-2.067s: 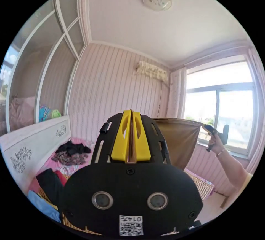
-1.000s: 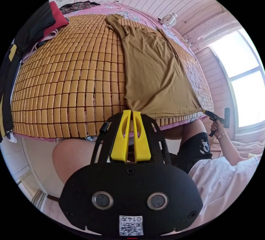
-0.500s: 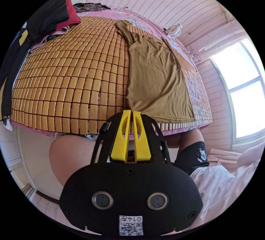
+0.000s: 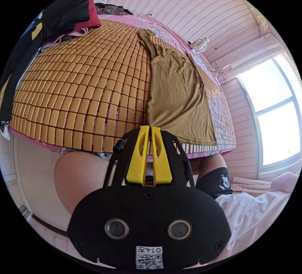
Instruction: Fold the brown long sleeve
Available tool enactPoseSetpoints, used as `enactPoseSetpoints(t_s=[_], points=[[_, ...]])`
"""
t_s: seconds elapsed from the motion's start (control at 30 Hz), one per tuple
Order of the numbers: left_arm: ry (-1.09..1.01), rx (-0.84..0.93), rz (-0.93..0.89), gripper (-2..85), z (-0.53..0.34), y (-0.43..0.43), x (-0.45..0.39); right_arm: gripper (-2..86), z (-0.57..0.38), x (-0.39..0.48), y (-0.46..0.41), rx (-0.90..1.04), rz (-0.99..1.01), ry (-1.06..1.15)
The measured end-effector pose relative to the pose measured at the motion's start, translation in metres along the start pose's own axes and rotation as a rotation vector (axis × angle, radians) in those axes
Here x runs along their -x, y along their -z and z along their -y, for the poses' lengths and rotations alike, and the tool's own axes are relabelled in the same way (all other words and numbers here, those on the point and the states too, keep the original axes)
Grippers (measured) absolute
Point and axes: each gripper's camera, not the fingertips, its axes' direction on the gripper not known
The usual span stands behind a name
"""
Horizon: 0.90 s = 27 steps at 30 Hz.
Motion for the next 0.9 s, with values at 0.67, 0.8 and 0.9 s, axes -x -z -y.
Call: enactPoseSetpoints(t_s=[0.67,0.8,0.9], points=[[0.025,-0.005,-0.029,-1.0,-0.061,0.046,0.037,24.1,-0.03,0.032,-0.067,0.019,-0.019,0.035],[0.027,-0.003,-0.028,-1.0,-0.068,0.053,0.039,25.7,-0.031,0.024,-0.082,0.002,-0.071,0.042],[0.025,0.005,-0.024,-1.0,-0.072,0.056,0.04,25.0,-0.039,-0.005,-0.074,-0.011,-0.261,0.067]])
